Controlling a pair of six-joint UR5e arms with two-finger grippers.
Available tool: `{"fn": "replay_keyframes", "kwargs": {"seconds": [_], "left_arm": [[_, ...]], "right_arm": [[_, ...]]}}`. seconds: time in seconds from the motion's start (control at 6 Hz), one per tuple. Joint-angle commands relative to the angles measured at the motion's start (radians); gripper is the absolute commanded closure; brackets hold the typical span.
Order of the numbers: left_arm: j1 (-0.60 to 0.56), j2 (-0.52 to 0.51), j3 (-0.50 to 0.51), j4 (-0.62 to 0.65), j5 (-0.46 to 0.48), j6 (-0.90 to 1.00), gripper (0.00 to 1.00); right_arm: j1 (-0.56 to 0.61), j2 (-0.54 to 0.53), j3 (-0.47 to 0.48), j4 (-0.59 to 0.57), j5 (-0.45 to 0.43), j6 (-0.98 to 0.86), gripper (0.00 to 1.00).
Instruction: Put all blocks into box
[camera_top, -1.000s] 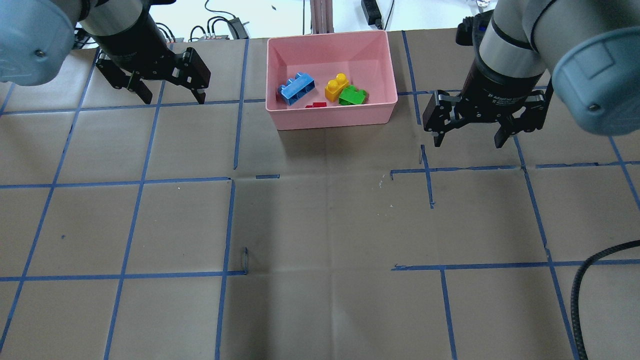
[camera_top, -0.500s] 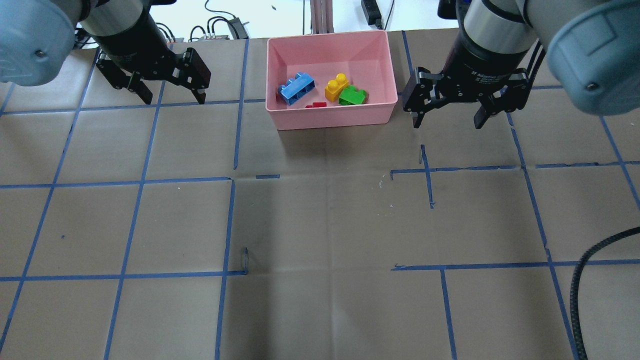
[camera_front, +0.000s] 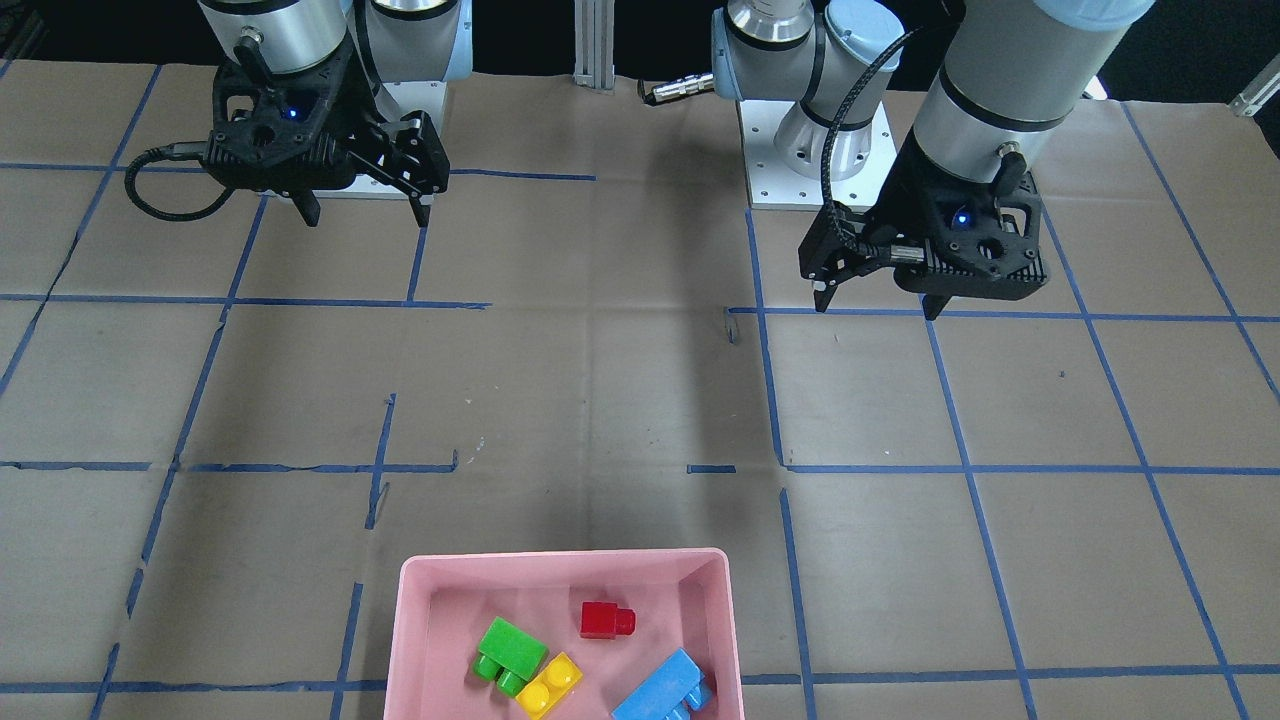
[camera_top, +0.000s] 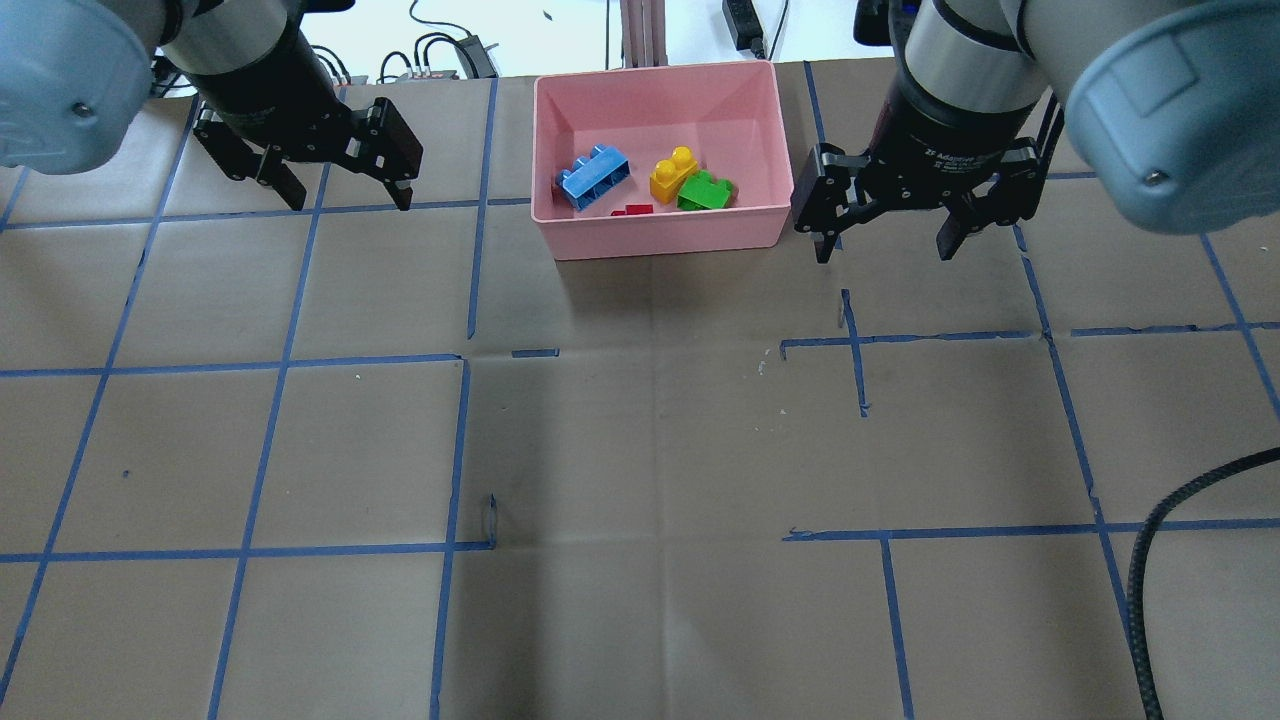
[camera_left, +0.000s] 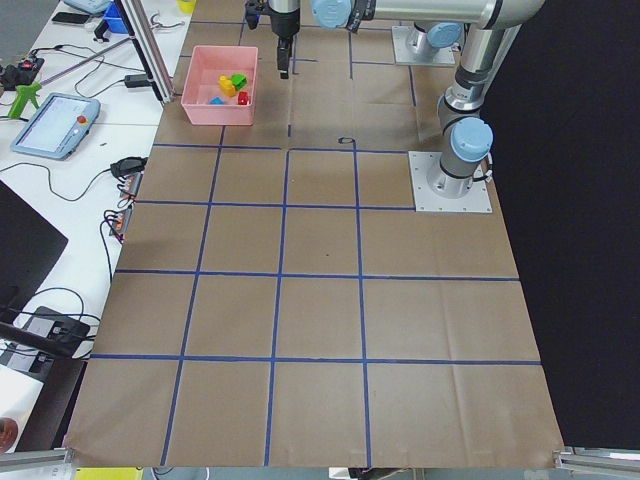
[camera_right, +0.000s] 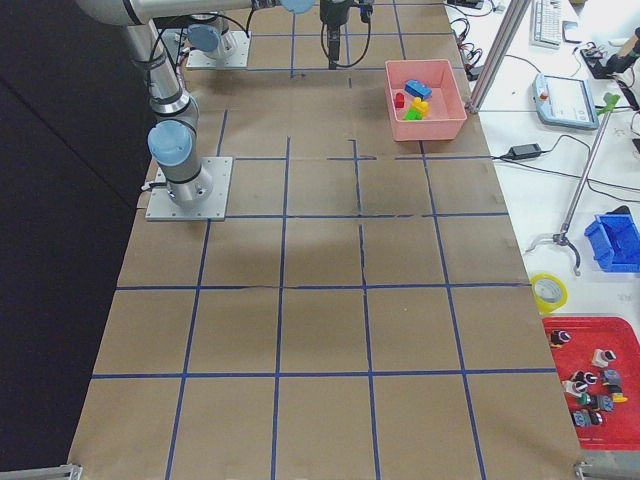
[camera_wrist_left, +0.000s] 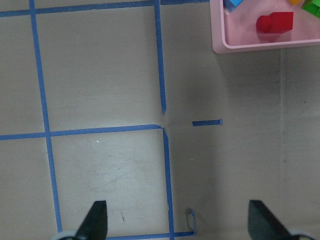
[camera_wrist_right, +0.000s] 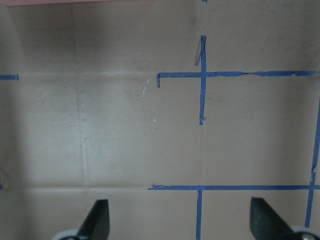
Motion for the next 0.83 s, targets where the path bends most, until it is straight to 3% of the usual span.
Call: {"fn": "replay_keyframes", "kwargs": {"seconds": [0.0, 0.67], "left_arm": [[0.000, 0.000, 0.000, 0.000, 0.000, -0.001, 0.01], [0.000, 0.002, -0.001, 0.000, 0.002, -0.001, 0.01]], "right_arm": [[0.000, -0.006, 0.047, -0.011, -0.004, 0.005, 0.00], [-0.003, -0.008, 0.048, -0.063, -0.003, -0.007, 0.00]]}}
